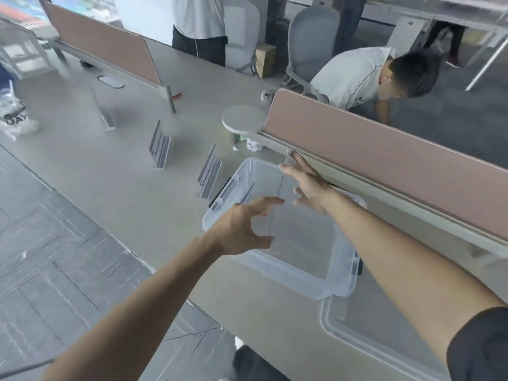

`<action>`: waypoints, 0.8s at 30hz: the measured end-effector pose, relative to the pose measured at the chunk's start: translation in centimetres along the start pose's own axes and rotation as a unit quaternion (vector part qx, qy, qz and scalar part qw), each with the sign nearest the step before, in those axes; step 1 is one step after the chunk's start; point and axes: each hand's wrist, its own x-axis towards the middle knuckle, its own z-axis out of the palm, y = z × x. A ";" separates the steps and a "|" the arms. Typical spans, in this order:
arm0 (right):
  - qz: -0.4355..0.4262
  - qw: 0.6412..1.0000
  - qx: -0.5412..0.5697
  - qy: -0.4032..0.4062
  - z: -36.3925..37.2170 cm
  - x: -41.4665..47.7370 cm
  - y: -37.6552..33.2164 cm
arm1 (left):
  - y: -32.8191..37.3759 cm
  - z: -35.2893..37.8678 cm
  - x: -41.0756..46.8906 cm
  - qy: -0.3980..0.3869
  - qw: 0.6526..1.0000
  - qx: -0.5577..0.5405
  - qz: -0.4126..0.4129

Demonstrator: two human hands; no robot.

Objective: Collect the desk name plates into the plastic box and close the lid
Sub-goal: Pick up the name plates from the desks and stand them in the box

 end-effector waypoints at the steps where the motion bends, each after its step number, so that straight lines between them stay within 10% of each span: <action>1: 0.009 1.000 0.006 0.002 0.1 0.9 0.3 | -0.8 -0.3 0.7 -0.011 1.000 0.000 -0.003; 24: 0.135 0.970 0.173 0.109 4.5 14.1 12.4 | -15.2 0.5 12.3 -0.237 0.917 0.280 0.157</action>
